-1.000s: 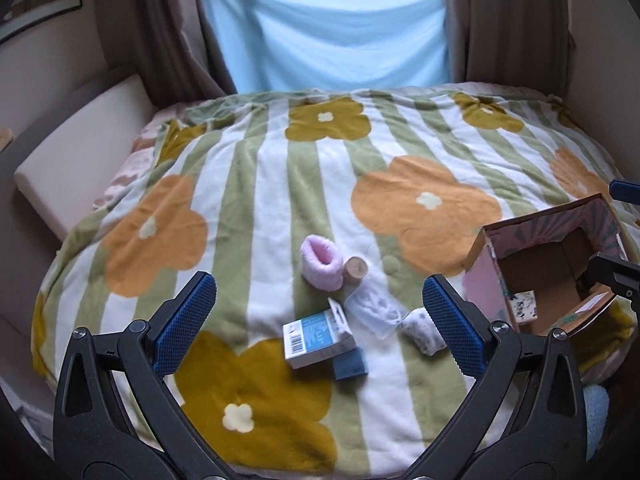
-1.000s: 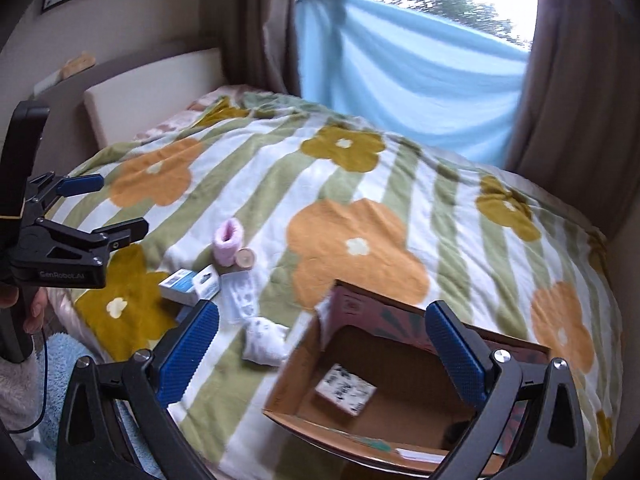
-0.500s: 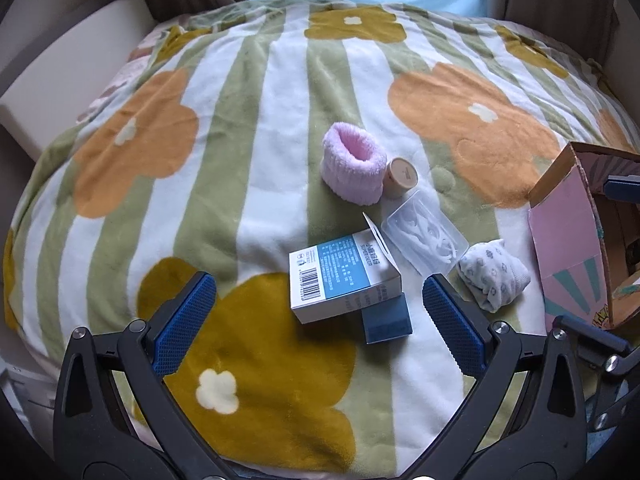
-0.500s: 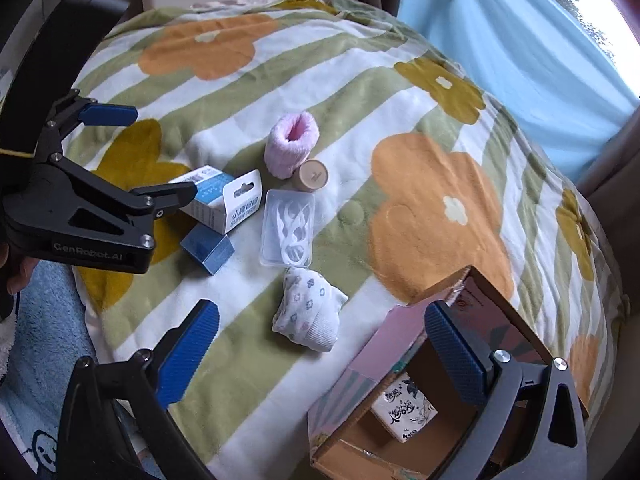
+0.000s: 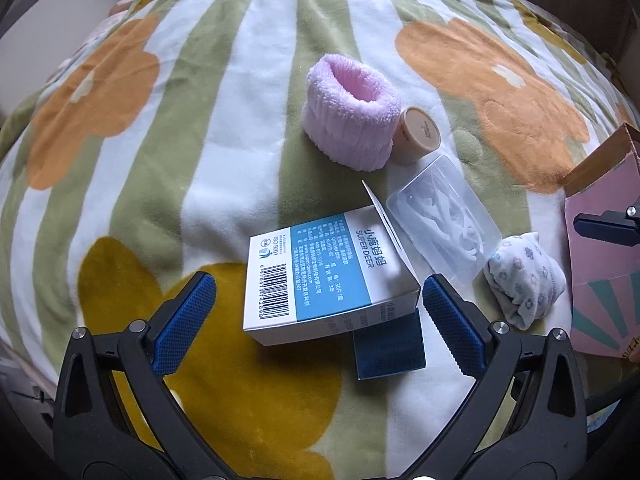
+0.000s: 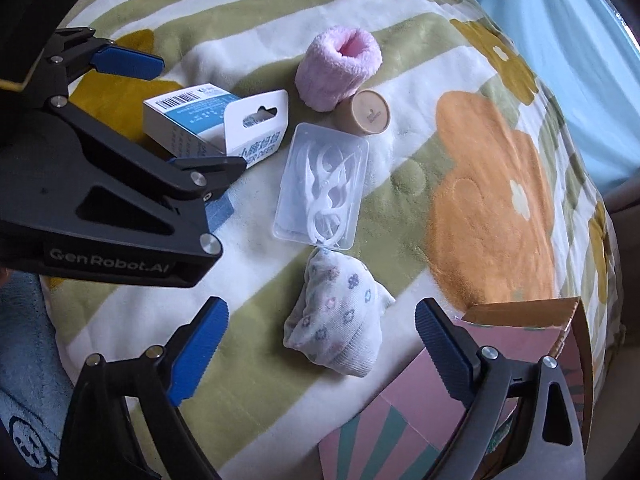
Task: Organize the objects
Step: 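Grasp the SUPER DEER box with the left tool while the right tool grasps the white sock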
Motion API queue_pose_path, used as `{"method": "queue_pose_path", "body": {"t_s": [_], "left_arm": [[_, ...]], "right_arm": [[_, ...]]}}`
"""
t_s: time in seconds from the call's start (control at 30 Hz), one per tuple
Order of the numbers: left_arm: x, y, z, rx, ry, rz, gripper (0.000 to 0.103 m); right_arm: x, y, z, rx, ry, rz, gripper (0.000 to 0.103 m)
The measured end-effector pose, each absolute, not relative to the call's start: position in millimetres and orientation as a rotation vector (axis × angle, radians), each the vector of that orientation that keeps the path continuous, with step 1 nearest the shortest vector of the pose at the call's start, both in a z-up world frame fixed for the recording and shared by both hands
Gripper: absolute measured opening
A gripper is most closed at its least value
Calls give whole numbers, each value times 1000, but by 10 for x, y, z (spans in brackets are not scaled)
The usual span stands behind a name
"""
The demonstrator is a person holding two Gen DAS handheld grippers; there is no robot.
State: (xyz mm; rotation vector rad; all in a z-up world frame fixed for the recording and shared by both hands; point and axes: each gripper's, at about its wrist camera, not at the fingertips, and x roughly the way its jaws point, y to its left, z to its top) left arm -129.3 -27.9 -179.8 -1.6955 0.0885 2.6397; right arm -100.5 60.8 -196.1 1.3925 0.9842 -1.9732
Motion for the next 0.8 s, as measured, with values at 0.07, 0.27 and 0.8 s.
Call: {"method": "queue_pose_path", "body": {"t_s": [0.07,0.27,0.8], "left_arm": [[-1319,-283,-1845,-1707,79,2628,103],[-1384,-307,-1929,-1725,49,2606,103],[-1465,-338,-1979,-1721,24,2566,92]], "right_arm": [[-1040,600,-2006,1416,988,-1966,92],[-1119,578,-2100,1494,1005,-1929,85],[-1217,637,-2237,1591,1002,-1909,44]]}}
